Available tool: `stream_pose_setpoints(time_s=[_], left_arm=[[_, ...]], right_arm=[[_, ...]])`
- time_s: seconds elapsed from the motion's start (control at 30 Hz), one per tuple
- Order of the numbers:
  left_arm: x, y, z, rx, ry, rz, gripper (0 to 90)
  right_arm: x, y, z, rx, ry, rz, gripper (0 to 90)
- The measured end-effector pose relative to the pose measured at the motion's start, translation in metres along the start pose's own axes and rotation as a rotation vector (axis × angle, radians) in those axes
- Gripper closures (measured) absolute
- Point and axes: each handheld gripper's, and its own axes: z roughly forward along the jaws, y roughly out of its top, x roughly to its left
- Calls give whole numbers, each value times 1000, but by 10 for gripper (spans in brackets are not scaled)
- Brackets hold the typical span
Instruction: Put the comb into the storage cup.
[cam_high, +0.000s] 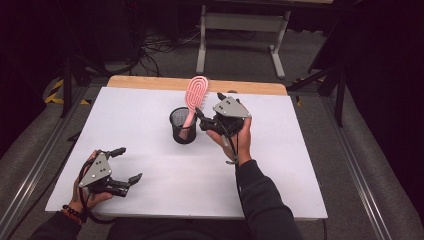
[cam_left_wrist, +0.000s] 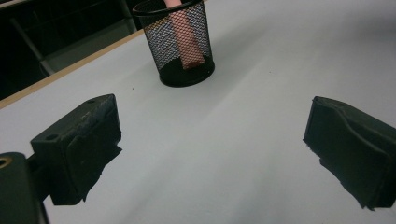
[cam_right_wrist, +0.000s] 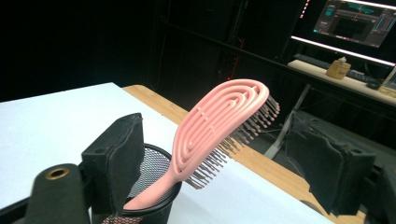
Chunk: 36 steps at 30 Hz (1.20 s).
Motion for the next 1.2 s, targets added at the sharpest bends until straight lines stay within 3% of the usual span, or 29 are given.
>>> stream_pose_setpoints(time_s=[0.37, 0.5, 0.93, 1.2], left_arm=[[0, 0, 0, 4, 1, 0, 48], [0, 0, 0, 8, 1, 2, 48], [-1, -1, 2, 19, -2, 6, 47], [-2, -1, 2, 21, -2, 13, 48]], right_arm=[[-2, -5, -12, 7, -21, -13, 181], [-1, -9, -18, 22, -35, -53, 174], [-6, -22, -38, 11, -45, -41, 157], [-2, -27, -49, -2, -47, -62, 157]])
